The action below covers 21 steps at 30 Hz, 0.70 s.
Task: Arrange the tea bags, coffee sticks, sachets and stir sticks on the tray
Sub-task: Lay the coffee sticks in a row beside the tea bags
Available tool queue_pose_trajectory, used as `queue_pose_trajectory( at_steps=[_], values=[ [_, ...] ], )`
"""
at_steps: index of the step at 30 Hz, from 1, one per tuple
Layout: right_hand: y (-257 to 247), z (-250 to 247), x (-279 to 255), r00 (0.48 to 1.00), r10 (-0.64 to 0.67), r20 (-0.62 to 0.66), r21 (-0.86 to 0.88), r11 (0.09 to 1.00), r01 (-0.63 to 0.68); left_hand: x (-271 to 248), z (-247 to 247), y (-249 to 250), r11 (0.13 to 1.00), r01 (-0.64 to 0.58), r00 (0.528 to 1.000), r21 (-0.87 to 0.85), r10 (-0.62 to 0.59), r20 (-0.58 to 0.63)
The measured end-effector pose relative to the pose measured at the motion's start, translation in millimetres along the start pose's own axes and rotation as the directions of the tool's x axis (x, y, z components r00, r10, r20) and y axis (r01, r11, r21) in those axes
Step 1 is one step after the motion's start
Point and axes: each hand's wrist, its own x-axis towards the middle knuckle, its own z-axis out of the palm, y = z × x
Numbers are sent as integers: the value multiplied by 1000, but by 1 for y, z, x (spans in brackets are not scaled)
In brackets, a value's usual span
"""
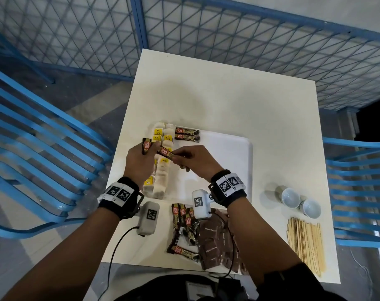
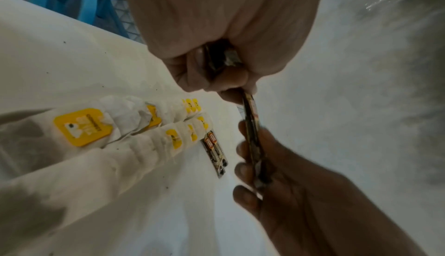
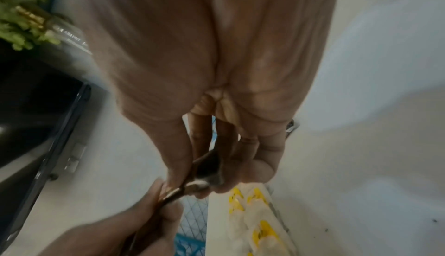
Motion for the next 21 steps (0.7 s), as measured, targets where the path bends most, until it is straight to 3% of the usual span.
queue_pose_trajectory(
  at_steps=[6, 13, 21],
  values=[
    [1, -8, 2, 992, 5, -126, -1, 1000, -5, 0, 0, -2, 993, -59, 998, 106, 58, 10],
    [0, -13, 5, 981, 11, -192, 23, 1000, -7, 6, -7, -3, 998, -26, 999, -61, 28, 41],
    [6, -17, 6, 972, 46, -232, 170, 985, -6, 8, -1, -1, 998, -5, 999, -55, 7, 35]
  ],
)
